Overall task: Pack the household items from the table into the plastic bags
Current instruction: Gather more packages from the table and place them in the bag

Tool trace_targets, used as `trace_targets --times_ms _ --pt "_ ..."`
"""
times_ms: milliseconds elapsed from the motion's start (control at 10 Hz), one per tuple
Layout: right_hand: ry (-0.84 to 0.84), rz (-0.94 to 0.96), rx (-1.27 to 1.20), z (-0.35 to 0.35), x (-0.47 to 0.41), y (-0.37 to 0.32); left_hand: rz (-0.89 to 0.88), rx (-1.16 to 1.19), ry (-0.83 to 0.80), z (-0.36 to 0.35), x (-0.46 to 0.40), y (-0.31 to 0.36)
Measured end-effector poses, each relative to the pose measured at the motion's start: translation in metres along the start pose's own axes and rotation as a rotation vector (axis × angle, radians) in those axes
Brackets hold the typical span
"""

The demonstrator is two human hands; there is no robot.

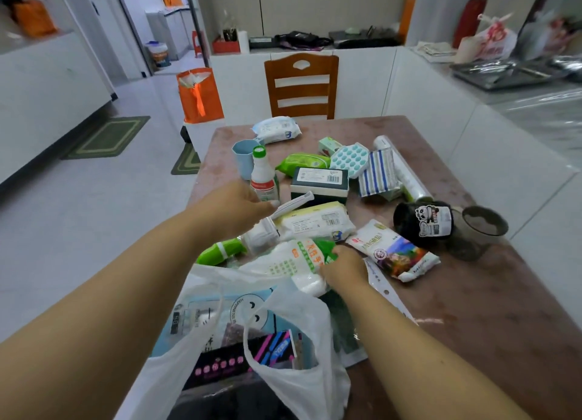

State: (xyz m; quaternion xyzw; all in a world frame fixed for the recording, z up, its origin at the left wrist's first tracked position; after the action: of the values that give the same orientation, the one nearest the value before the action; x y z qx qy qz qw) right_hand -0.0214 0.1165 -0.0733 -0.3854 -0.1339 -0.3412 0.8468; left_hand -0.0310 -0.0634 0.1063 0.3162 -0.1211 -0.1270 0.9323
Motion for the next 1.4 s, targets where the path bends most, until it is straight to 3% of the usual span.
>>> trace_targets --times_ms 100,200,300,400,500,600,700,800,1000,1200,1300,1400 --pt "-0.020 0.270 -0.253 0.038 0.025 -0.031 -0.018 0.035 0.014 -0.003 -0.009 -0.005" --pt "-0.161 0.398 -0.521 0.074 0.038 -0.061 -0.086 0.239 -0.014 -0.010 -0.020 -0.011" --pt "-0.455 0.449 -0.801 0.098 0.042 -0.083 -0.127 0.533 -0.074 -0.020 -0.028 -0.027" --pt "-0.625 0.379 -1.074 0.098 0.030 -0.091 -0.085 0.740 -0.056 -0.026 -0.026 -0.039" --pt "-0.466 0.190 -0.760 0.068 -0.006 -0.067 0.037 0.932 0.063 -0.023 -0.021 -0.054" --pt "-0.213 0.377 0.612 0.029 -0.029 -0.019 0.050 1.032 0.212 -0.012 -0.021 -0.067" --pt "-0.219 0.419 1.009 0.008 -0.024 0.005 0.099 1.042 0.338 -0.003 -0.021 -0.076" --pt "-0.130 0.530 1.114 0.010 -0.018 -0.004 0.177 1.030 0.384 -0.003 -0.020 -0.081" --pt "-0.182 0.608 0.955 0.023 -0.006 -0.021 0.231 1.036 0.485 -0.008 -0.022 -0.088" --pt "0.185 0.496 0.702 0.100 0.019 -0.075 0.255 1.056 0.552 -0.008 -0.026 -0.087" --pt "0.195 0.441 0.258 0.147 0.027 -0.087 0.263 1.060 0.577 -0.008 -0.028 -0.082" --pt "-0.106 0.368 -0.447 0.161 0.032 -0.091 0.244 1.119 0.574 -0.012 -0.033 -0.076"
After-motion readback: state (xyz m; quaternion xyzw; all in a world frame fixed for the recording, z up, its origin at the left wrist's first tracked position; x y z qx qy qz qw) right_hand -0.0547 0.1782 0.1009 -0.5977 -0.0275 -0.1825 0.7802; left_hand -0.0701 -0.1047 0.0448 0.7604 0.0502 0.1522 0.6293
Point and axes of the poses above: each hand's wrist, its own x-axis away from the middle knuckle, its own z-axis out of the back of the hand, y = z × x, the point moved 2 cm from there along -x, towards the middle knuckle, and after that the axes turned 11 degrees about -z, right-handed, at the moved point
